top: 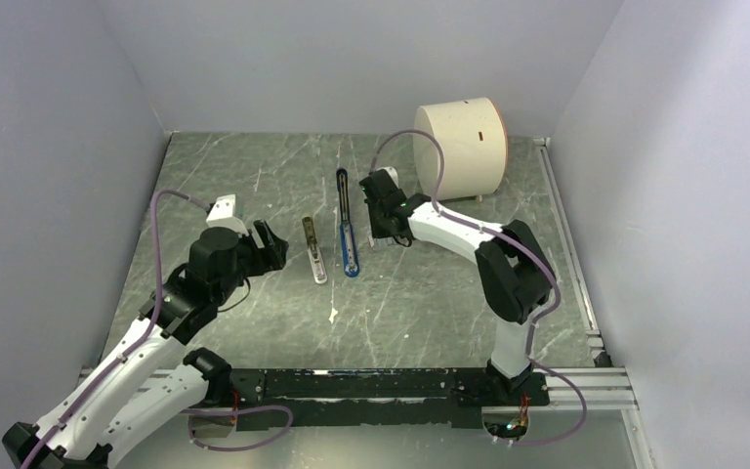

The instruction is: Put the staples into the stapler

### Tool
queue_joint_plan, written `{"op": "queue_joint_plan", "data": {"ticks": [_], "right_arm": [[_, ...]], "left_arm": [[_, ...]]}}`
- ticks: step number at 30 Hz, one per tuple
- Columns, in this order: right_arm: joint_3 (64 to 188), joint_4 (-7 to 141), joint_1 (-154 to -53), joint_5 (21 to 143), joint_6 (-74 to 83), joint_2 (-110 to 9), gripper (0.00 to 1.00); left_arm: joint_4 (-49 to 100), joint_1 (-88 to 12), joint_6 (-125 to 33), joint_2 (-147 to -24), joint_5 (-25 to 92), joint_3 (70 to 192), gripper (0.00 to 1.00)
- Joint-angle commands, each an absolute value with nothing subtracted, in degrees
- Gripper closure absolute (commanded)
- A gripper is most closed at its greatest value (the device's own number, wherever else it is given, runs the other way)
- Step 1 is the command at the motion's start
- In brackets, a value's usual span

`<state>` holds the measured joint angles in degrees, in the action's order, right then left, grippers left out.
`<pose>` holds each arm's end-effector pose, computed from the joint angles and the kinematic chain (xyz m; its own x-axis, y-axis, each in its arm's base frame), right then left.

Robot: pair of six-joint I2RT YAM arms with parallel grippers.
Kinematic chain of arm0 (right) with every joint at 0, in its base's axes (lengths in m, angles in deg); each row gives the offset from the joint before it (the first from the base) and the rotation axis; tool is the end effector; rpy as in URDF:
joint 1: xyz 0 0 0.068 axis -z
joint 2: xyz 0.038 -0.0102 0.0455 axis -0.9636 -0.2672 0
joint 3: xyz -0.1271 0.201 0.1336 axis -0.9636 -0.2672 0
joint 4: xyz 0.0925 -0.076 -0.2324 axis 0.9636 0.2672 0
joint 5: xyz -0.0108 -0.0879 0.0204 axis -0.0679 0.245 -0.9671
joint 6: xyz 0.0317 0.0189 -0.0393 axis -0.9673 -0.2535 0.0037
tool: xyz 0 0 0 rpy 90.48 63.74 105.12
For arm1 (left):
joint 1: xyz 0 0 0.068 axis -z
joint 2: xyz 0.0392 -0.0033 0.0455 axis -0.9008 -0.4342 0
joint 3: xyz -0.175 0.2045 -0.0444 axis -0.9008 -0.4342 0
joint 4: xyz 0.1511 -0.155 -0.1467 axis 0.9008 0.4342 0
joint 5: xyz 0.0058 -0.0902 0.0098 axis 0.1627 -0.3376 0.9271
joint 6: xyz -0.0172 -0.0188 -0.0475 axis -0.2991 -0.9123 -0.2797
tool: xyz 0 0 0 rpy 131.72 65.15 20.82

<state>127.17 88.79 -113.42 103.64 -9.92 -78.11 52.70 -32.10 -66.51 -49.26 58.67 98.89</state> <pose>0.3219 0.2485 0.1973 -0.7704 -0.1668 -0.6154 -0.2293 0.9731 0.0233 0.1401 -0.0760 0.2972 -0.4560 -0.3184 -0.8311 0.0492 0.9234 -0.3808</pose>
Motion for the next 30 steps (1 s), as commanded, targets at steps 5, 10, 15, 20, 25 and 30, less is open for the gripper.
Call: {"op": "queue_joint_plan", "data": {"ticks": [5, 10, 15, 20, 25, 30], "right_arm": [[118.21, 90.61, -114.67, 101.84, -14.4, -69.82, 0.78], [113.8, 93.22, -118.79, 101.94, -18.42, -67.54, 0.78], [112.18, 94.63, -122.03, 102.25, -21.36, -68.3, 0.78], [113.22, 96.14, -123.65, 102.12, -22.01, -69.29, 0.78], [113.39, 96.91, -124.02, 101.86, -21.87, -70.21, 0.77], [113.43, 97.28, -124.24, 101.87, -21.75, -71.01, 0.76]], "left_arm": [[52.93, -32.32, -67.05, -48.21, 59.23, 98.29, 0.23], [52.77, -32.27, -67.3, -47.36, 59.31, 98.05, 0.23], [52.4, -32.29, -67.72, -47.13, 58.81, 97.46, 0.23], [52.43, -32.29, -67.68, -46.87, 58.38, 97.5, 0.23], [52.21, -32.32, -67.83, -46.24, 58.38, 97.2, 0.23], [52.27, -32.29, -67.86, -46.3, 58.25, 97.23, 0.23]]}}
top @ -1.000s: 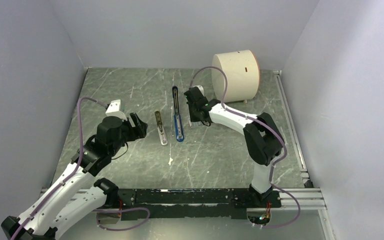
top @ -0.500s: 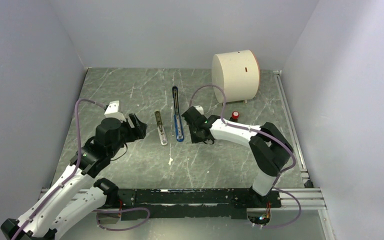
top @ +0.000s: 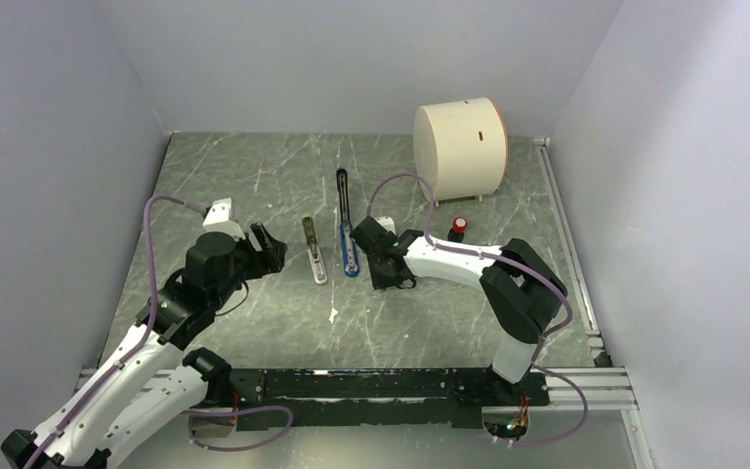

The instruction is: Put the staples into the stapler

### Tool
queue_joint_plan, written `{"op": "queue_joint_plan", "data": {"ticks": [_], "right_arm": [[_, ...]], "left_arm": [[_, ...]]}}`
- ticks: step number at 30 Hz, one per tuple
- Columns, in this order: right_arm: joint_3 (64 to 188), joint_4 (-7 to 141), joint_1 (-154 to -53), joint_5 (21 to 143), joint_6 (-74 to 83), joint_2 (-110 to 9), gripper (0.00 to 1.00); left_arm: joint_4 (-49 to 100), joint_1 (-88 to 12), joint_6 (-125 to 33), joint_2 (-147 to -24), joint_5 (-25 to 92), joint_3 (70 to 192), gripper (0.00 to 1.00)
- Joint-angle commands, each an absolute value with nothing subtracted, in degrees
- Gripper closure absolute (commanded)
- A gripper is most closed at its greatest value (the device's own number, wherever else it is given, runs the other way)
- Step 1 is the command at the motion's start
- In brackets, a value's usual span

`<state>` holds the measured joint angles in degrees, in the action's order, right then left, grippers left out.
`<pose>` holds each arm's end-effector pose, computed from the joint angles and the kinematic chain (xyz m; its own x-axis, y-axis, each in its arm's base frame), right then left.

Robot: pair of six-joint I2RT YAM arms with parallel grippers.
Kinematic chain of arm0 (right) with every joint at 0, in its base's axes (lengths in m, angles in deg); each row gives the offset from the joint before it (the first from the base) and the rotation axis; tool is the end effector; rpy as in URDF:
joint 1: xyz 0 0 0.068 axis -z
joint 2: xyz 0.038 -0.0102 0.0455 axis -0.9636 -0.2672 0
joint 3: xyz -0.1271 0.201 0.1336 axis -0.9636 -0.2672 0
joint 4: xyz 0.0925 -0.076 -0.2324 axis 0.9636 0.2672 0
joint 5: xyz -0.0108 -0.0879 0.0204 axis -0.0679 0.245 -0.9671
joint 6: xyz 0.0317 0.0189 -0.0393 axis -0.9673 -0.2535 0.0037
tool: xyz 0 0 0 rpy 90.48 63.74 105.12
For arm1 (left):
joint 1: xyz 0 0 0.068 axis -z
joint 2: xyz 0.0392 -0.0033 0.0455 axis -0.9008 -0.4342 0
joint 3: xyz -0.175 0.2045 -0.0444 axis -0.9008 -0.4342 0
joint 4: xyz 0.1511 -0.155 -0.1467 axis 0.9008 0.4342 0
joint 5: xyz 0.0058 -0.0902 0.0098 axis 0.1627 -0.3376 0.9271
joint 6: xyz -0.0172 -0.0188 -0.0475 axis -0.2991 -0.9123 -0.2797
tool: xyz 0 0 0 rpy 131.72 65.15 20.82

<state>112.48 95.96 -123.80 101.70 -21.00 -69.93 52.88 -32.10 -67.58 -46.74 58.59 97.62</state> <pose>0.2257 0.2506 0.1674 -0.8799 -0.2179 -0.4223 -0.2540 0.9667 0.0304 0.1336 -0.0719 0.2953 -0.4445 -0.3436 -0.8273 0.0481 0.9130 -0.4051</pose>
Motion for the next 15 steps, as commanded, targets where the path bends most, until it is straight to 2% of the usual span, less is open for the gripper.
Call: {"op": "queue_joint_plan", "data": {"ticks": [1, 5, 11, 15], "right_arm": [[113.5, 97.42, -124.28, 101.78, -21.68, -71.11, 0.76], [113.91, 97.8, -124.41, 100.37, -20.54, -71.29, 0.73], [114.34, 98.91, -124.42, 100.38, -19.29, -71.36, 0.63], [115.17, 99.62, -124.41, 100.55, -18.88, -71.67, 0.6]], "left_arm": [[52.23, -32.29, -67.84, -46.33, 58.26, 97.16, 0.23], [52.1, -32.27, -67.94, -46.33, 58.03, 96.99, 0.23], [52.16, -32.28, -68.28, -47.75, 56.62, 97.46, 0.21], [52.38, -32.27, -68.22, -48.63, 56.48, 98.12, 0.21]]}}
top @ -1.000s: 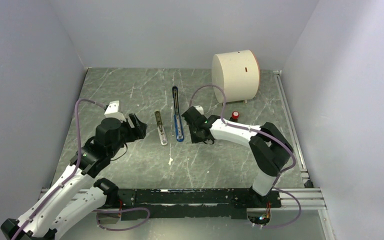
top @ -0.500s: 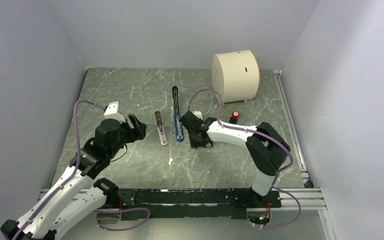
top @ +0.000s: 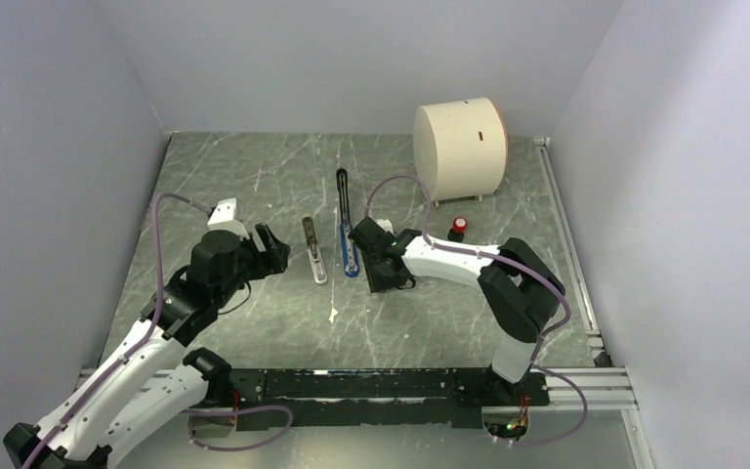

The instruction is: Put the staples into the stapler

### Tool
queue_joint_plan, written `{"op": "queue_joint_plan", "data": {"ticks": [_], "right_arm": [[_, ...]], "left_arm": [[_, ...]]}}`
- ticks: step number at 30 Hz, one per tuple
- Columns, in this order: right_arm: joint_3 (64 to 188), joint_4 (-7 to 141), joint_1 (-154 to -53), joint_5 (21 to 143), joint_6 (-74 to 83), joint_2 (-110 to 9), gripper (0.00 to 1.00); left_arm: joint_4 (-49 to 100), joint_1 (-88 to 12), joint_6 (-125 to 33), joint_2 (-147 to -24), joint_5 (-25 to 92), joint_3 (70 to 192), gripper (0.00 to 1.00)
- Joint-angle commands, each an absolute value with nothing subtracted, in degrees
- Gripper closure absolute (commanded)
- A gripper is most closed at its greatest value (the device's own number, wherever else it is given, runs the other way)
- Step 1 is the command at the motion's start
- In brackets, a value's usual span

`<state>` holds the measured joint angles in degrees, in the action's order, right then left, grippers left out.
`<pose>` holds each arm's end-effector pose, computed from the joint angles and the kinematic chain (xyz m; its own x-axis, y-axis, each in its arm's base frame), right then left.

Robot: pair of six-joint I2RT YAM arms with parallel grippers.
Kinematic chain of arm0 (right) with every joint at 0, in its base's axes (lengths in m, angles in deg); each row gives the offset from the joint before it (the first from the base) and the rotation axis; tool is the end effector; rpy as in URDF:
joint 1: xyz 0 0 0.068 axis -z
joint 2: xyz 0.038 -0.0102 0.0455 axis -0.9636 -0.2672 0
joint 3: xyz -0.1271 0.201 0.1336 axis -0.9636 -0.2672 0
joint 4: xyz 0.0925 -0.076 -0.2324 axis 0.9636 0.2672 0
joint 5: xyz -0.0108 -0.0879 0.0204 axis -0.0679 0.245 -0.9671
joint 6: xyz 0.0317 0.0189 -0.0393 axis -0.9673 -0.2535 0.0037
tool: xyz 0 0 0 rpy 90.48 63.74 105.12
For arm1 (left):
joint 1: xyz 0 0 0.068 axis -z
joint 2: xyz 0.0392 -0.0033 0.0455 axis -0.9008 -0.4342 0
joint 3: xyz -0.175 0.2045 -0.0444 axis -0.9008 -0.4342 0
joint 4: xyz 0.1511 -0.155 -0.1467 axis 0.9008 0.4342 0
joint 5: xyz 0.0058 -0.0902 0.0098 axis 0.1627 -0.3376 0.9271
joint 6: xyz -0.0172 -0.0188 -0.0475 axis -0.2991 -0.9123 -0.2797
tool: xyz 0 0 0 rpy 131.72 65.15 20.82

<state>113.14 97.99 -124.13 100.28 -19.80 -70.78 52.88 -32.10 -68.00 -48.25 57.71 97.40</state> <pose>0.2234 0.2522 0.1642 -0.8880 -0.2567 -0.3815 -0.2854 0.9582 0.0197 0.1375 -0.0750 0.2904 -0.4734 -0.3352 -0.8146 0.0457 0.9142 -0.4028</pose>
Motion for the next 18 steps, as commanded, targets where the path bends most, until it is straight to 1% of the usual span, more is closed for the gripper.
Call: {"op": "queue_joint_plan", "data": {"ticks": [1, 7, 12, 14, 18], "right_arm": [[115.61, 99.87, -124.38, 100.65, -18.65, -71.91, 0.6], [117.29, 100.26, -124.31, 100.75, -18.56, -73.76, 0.62], [117.84, 101.49, -124.35, 103.1, -18.45, -74.6, 0.69], [118.0, 101.89, -124.34, 103.7, -18.45, -74.63, 0.69], [117.45, 101.21, -124.12, 102.6, -18.12, -74.33, 0.66]], "left_arm": [[52.3, -32.34, -68.34, -48.62, 56.72, 98.05, 0.21], [52.42, -32.32, -68.75, -48.62, 57.99, 97.9, 0.2], [52.12, -32.27, -68.83, -48.36, 57.82, 97.52, 0.2], [52.18, -32.32, -68.83, -48.57, 57.72, 97.5, 0.2], [52.19, -32.32, -68.75, -49.16, 57.63, 97.68, 0.2]]}}
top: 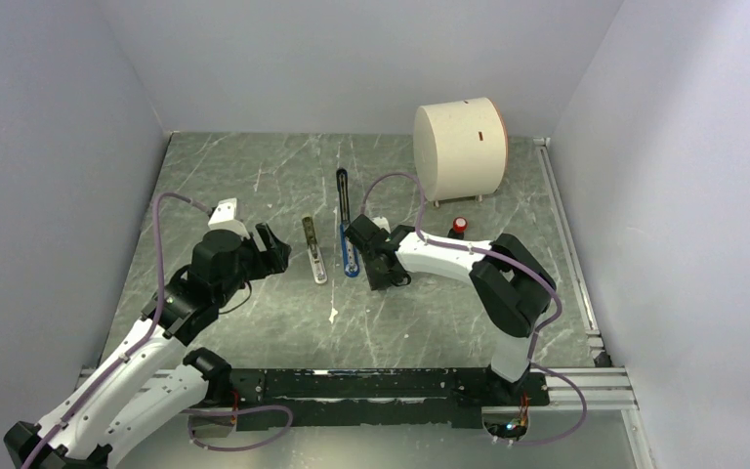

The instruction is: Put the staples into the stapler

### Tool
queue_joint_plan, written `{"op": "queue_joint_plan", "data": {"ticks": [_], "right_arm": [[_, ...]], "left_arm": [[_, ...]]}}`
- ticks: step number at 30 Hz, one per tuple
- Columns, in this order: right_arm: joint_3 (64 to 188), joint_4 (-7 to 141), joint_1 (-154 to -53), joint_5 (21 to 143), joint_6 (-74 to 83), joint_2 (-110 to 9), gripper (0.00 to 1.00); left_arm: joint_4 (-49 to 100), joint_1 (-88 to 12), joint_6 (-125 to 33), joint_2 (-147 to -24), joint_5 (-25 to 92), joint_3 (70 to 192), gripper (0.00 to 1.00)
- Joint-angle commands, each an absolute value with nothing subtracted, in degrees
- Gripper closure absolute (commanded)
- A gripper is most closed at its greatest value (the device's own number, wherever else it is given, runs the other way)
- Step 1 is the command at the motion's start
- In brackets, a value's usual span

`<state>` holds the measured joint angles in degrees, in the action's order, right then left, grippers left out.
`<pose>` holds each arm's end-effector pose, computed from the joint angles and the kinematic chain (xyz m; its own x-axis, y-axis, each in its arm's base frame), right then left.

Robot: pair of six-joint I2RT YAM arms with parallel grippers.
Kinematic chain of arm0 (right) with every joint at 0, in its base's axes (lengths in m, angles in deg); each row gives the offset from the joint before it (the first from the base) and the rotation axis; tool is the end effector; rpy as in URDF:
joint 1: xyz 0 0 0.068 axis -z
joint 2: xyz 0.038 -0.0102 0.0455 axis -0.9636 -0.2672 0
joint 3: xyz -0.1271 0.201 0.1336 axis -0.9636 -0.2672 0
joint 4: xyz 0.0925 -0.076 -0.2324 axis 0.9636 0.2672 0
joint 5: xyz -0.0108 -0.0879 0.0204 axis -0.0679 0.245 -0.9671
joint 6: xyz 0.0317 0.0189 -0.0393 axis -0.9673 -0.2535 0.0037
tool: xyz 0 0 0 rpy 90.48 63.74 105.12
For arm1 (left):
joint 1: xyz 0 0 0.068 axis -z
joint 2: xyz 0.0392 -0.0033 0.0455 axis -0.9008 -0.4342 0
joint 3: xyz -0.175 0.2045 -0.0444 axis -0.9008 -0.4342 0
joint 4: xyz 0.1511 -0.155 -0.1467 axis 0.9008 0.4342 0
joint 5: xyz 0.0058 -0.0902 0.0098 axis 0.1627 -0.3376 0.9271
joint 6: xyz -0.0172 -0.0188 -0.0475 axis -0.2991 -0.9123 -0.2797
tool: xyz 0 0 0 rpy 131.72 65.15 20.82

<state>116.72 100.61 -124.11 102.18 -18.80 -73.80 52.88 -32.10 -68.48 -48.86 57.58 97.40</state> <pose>0.2314 0.2596 0.1624 -0.8857 -0.2816 -0.3691 -0.2904 0.9563 -0.0328 0.1390 -0.0760 0.2889 -0.4822 -0.3380 -0.8083 0.0397 0.9132 -0.4056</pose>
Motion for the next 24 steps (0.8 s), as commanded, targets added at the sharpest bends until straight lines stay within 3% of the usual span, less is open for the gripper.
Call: {"op": "queue_joint_plan", "data": {"ticks": [1, 24], "right_arm": [[117.31, 100.98, -124.08, 101.97, -18.16, -74.42, 0.65], [115.0, 98.95, -123.57, 103.17, -20.83, -73.57, 0.8]], "left_arm": [[52.23, -32.34, -68.76, -49.26, 57.63, 97.68, 0.2], [52.72, -32.28, -68.87, -49.04, 58.34, 97.59, 0.21]]}}
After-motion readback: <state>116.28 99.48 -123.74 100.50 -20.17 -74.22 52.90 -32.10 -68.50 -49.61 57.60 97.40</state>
